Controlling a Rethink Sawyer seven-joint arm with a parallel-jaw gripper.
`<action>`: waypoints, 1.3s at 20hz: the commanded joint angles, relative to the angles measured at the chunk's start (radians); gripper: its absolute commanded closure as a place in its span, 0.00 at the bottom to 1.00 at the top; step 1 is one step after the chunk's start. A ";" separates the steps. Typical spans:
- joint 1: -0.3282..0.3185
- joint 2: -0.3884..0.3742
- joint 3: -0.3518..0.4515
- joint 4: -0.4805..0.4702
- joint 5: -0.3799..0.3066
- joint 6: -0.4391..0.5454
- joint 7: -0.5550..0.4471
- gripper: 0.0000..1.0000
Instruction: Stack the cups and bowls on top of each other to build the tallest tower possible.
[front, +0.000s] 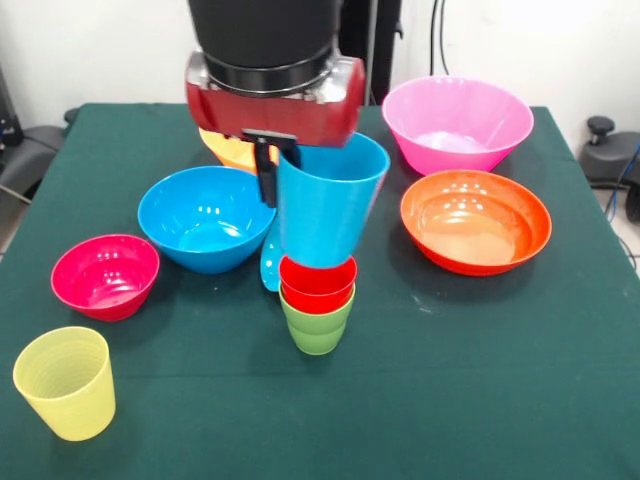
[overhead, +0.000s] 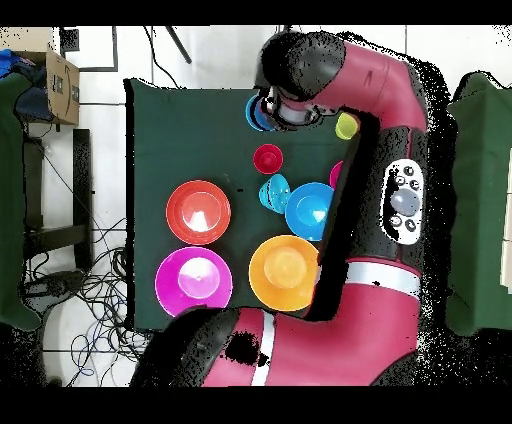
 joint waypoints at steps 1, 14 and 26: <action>-0.020 -0.035 0.067 0.223 -0.118 -0.124 -0.243 1.00; -0.056 -0.047 0.127 0.361 -0.158 -0.289 -0.208 1.00; -0.053 -0.075 0.142 0.396 -0.177 -0.297 -0.169 1.00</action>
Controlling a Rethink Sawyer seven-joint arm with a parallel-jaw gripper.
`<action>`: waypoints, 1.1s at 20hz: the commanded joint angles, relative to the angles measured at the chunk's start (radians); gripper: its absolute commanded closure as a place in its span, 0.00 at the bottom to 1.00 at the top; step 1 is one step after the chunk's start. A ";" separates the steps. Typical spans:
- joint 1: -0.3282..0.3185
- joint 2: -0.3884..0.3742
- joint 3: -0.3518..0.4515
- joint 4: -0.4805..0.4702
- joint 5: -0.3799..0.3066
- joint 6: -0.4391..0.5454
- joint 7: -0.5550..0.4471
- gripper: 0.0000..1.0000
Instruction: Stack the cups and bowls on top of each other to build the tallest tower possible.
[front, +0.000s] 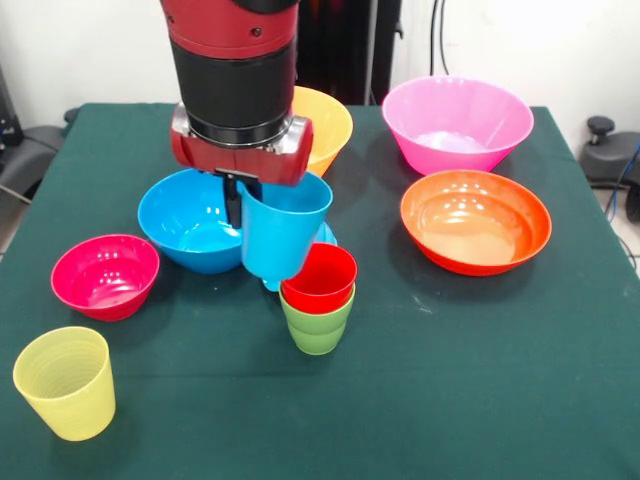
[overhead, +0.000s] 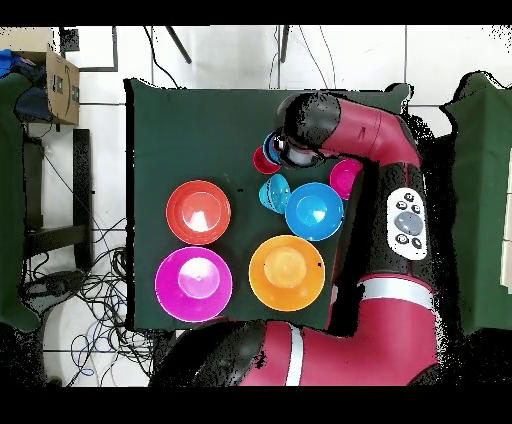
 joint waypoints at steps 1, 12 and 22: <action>0.000 -0.030 0.111 0.113 -0.066 -0.042 -0.167 1.00; -0.001 -0.037 0.117 0.122 -0.073 -0.042 -0.160 1.00; 0.006 -0.051 0.121 0.174 -0.073 -0.085 -0.122 1.00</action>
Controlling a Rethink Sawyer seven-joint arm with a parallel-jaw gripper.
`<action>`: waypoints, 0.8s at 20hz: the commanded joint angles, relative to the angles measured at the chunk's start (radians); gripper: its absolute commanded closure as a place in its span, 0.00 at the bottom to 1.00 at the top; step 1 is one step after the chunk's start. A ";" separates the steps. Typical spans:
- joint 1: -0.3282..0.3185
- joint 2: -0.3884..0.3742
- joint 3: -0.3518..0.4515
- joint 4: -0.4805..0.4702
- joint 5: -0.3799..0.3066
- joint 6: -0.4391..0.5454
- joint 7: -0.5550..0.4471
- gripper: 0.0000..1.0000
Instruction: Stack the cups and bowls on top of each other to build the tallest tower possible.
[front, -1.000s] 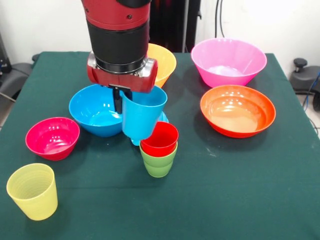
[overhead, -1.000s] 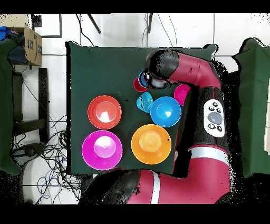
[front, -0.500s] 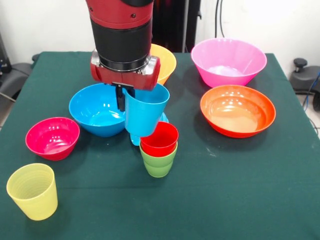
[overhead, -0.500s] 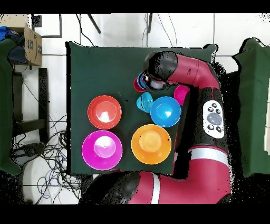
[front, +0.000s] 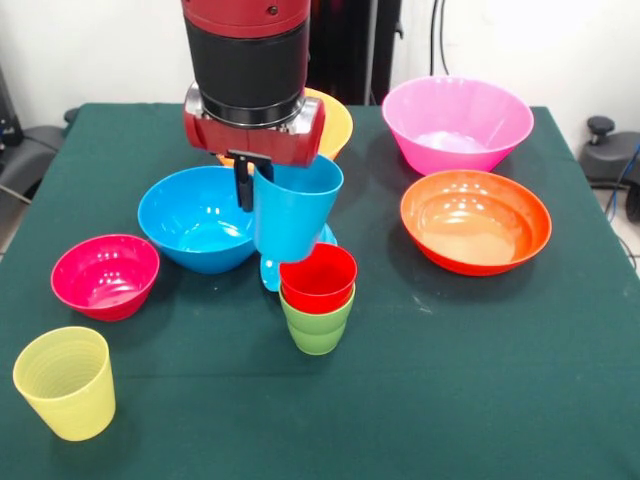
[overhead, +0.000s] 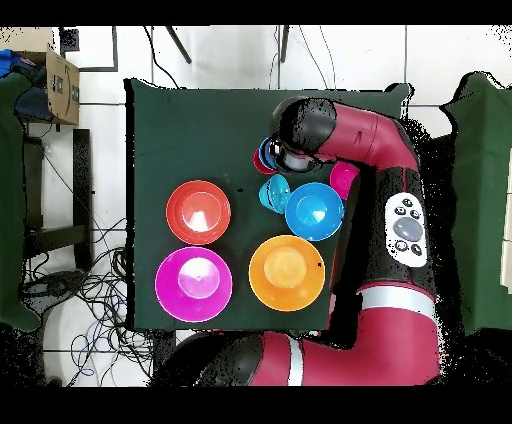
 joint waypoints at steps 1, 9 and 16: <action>0.006 -0.009 0.108 0.124 -0.060 -0.090 -0.120 1.00; 0.001 -0.012 0.114 0.154 -0.063 -0.127 -0.106 1.00; 0.000 -0.002 0.125 0.186 -0.065 -0.194 -0.087 1.00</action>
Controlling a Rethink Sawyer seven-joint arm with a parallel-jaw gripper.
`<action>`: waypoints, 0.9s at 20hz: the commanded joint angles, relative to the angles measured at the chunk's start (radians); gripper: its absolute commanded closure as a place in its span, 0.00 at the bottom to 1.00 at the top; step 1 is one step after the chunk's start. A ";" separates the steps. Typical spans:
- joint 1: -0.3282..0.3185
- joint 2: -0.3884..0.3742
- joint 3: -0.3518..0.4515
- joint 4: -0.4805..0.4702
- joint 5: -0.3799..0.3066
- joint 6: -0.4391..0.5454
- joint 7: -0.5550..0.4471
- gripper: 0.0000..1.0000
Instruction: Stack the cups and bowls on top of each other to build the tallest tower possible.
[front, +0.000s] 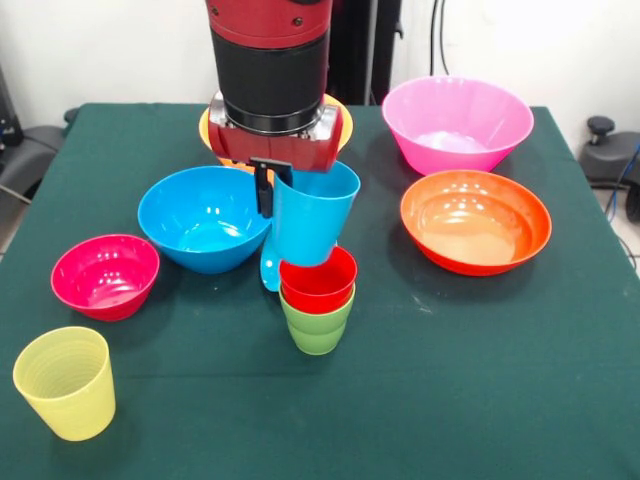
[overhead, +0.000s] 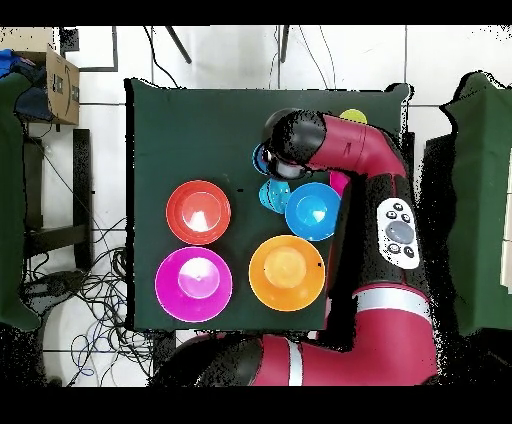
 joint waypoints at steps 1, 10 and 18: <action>-0.001 0.010 0.107 0.119 -0.061 -0.119 -0.084 1.00; -0.002 0.017 0.111 0.126 -0.059 -0.141 -0.077 1.00; -0.005 0.019 0.114 0.126 -0.055 -0.138 -0.076 1.00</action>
